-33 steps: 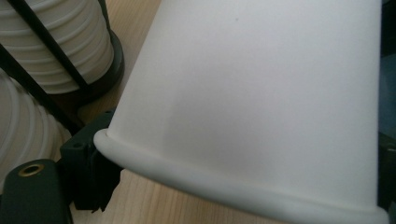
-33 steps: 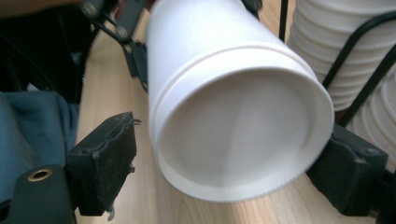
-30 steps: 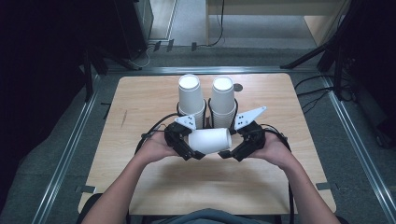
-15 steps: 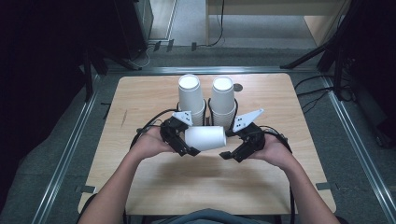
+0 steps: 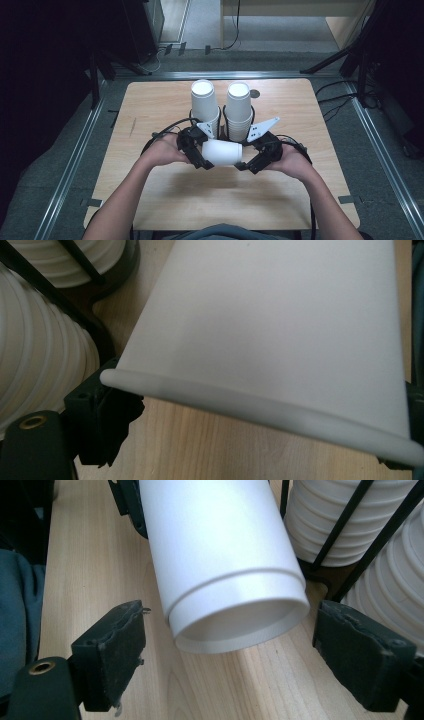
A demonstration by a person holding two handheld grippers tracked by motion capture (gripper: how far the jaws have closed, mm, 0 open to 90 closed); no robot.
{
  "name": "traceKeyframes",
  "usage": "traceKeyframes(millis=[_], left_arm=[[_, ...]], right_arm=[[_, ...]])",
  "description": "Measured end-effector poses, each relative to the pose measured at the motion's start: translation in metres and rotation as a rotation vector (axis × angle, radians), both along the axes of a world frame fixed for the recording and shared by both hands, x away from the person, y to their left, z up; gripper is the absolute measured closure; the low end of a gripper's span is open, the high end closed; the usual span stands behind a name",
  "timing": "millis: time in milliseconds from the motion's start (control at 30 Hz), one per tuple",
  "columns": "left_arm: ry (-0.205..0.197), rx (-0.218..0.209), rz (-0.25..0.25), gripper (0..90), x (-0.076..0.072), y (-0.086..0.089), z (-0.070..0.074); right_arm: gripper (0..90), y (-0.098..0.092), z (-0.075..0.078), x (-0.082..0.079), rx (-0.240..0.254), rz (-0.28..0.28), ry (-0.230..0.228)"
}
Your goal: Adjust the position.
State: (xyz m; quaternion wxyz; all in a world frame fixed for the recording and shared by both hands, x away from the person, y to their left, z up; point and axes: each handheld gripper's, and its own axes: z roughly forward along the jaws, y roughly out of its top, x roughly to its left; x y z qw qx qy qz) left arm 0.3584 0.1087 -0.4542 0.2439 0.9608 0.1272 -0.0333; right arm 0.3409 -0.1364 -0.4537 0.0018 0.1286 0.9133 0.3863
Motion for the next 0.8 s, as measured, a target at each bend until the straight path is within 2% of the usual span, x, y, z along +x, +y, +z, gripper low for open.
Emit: traceKeyframes(millis=[67, 433, 500, 800], left_arm=[[0.008, 0.026, -0.003, 9.6, 0.001, -0.003, -0.001], [0.053, 0.084, -0.017, 9.4, 0.003, -0.016, -0.009], [0.047, 0.092, -0.017, 9.4, 0.002, -0.019, -0.011], [0.055, 0.087, -0.027, 9.4, 0.000, -0.027, -0.013]], right_arm=[[13.9, 0.002, 0.000, 0.000, -0.005, -0.001, 0.001], [13.9, 0.014, -0.007, -0.001, -0.040, 0.026, -0.009], [13.9, 0.017, -0.008, -0.001, -0.051, 0.033, -0.015], [14.0, 0.029, -0.017, -0.004, -0.096, 0.069, -0.030]])
